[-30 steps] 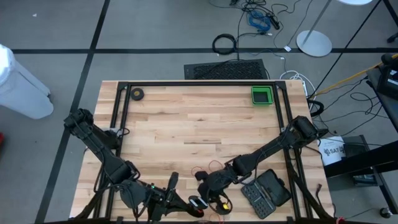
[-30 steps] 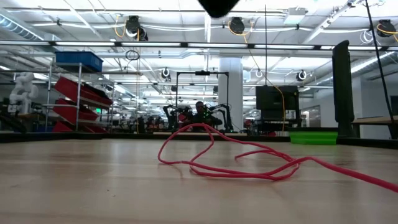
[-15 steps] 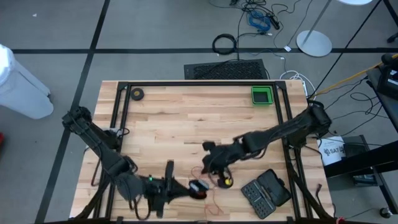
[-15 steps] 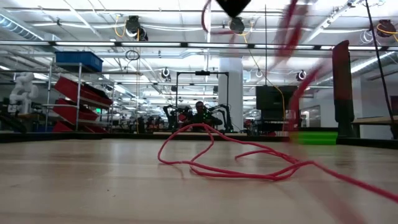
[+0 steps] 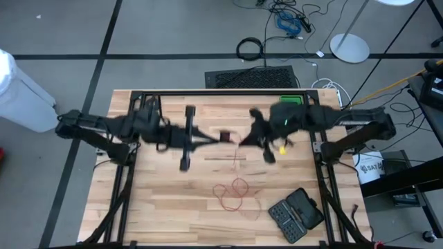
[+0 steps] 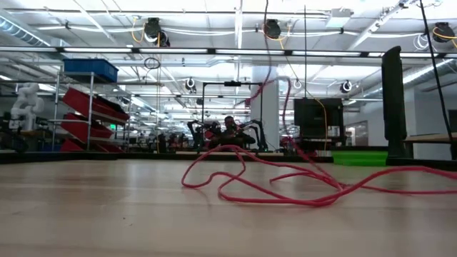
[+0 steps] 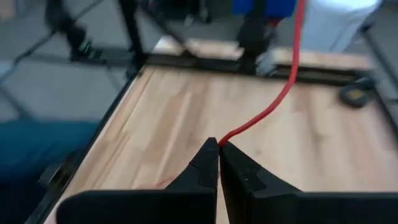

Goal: Coil cords
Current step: Coil the red wire into the spool

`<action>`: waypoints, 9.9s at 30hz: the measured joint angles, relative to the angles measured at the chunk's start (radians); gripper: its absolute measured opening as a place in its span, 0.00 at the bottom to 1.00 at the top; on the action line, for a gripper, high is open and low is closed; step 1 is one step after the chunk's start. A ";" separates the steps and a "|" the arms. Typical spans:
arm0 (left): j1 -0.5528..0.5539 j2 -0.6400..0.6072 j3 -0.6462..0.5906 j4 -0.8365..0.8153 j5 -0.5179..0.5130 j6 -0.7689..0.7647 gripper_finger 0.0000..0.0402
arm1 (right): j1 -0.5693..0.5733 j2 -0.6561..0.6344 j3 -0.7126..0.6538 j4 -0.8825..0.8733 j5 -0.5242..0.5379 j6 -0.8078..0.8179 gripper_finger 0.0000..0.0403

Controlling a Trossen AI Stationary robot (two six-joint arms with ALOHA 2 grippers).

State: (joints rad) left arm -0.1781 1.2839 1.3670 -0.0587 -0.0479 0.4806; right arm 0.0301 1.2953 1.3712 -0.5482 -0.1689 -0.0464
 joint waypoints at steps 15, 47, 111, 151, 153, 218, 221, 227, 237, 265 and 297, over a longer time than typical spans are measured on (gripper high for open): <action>0.401 0.008 0.000 -0.016 0.354 -0.109 0.02 | -0.487 0.054 0.000 0.130 -0.307 -0.070 0.00; 0.441 0.013 -0.125 -0.448 0.100 0.165 0.02 | -0.425 0.190 -0.044 -0.029 -0.305 -0.178 0.00; 0.155 0.275 -0.344 0.401 -0.509 0.819 0.02 | -0.065 0.045 0.004 -0.101 -0.152 0.006 0.31; 0.078 0.275 -0.343 0.552 -0.450 0.730 0.02 | 0.090 0.019 0.004 -0.106 0.643 -0.494 0.23; 0.078 0.275 -0.343 0.550 -0.449 0.729 0.02 | 0.090 0.022 0.004 -0.106 0.647 -0.494 0.19; 0.037 0.610 -0.343 0.861 -0.347 -0.347 0.37 | 0.109 -0.123 0.003 -0.118 0.713 -0.017 0.00; 0.027 0.672 -0.343 0.951 -0.349 -0.344 0.39 | 0.109 -0.123 0.003 -0.118 0.713 -0.017 0.00; 0.028 0.729 -0.335 0.984 -0.493 -0.347 0.45 | 0.109 -0.123 0.003 -0.118 0.688 -0.017 0.00; 0.040 0.728 -0.335 0.991 -0.504 -0.361 0.49 | 0.109 -0.123 0.004 -0.115 0.686 -0.017 0.00; 0.134 0.742 -0.334 1.026 -0.327 -0.523 0.47 | 0.109 -0.123 0.004 -0.115 0.687 -0.021 0.00; 0.133 0.742 -0.269 0.942 -0.299 -0.499 0.32 | 0.109 -0.123 0.004 -0.115 0.687 -0.021 0.00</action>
State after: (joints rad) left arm -0.0452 2.0258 1.0985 0.8833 -0.3470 -0.0189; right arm 0.1390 1.1725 1.3750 -0.6628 0.5179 -0.0673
